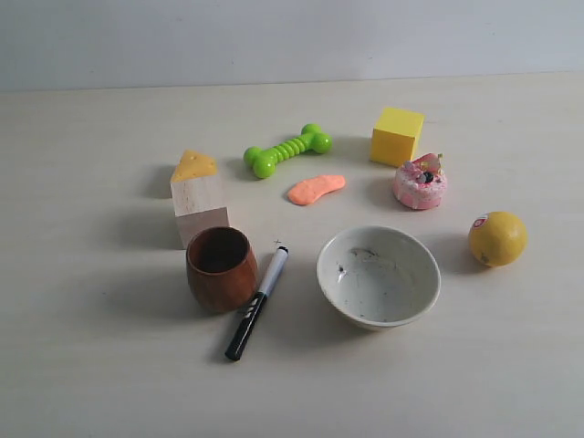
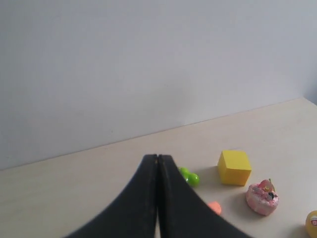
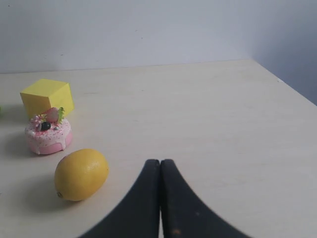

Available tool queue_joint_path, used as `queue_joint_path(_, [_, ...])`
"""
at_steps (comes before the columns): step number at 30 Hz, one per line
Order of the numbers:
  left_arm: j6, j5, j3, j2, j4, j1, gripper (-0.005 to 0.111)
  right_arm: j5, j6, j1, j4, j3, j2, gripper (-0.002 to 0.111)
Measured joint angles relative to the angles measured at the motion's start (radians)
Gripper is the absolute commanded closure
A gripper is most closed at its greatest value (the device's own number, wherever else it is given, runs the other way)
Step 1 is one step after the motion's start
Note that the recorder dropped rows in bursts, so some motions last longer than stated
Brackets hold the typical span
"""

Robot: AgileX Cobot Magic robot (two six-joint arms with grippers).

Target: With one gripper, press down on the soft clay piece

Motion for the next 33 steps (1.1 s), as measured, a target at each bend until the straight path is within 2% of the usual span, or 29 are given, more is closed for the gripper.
queue_joint_path(7, [0.044,0.015,-0.01,0.092,-0.011,0.0,0.107,0.0,0.0,0.0,0.0,0.0,0.0,0.108])
queue_joint_path(13, [0.101,0.178,-0.108,0.301,-0.029,-0.019,0.107,0.0,0.0,0.0,0.0,0.0,0.0,0.108])
queue_joint_path(20, [0.099,0.296,-0.258,0.54,-0.033,-0.152,0.107,0.0,0.0,0.0,0.0,0.0,0.0,0.108])
queue_joint_path(24, [-0.007,0.362,-0.372,0.677,-0.014,-0.227,0.107,0.0,0.0,0.0,0.0,0.0,0.0,0.108])
queue_joint_path(33, [-0.162,0.545,-0.627,0.933,0.086,-0.314,0.107,0.0,0.0,0.0,0.0,0.0,0.0,0.108])
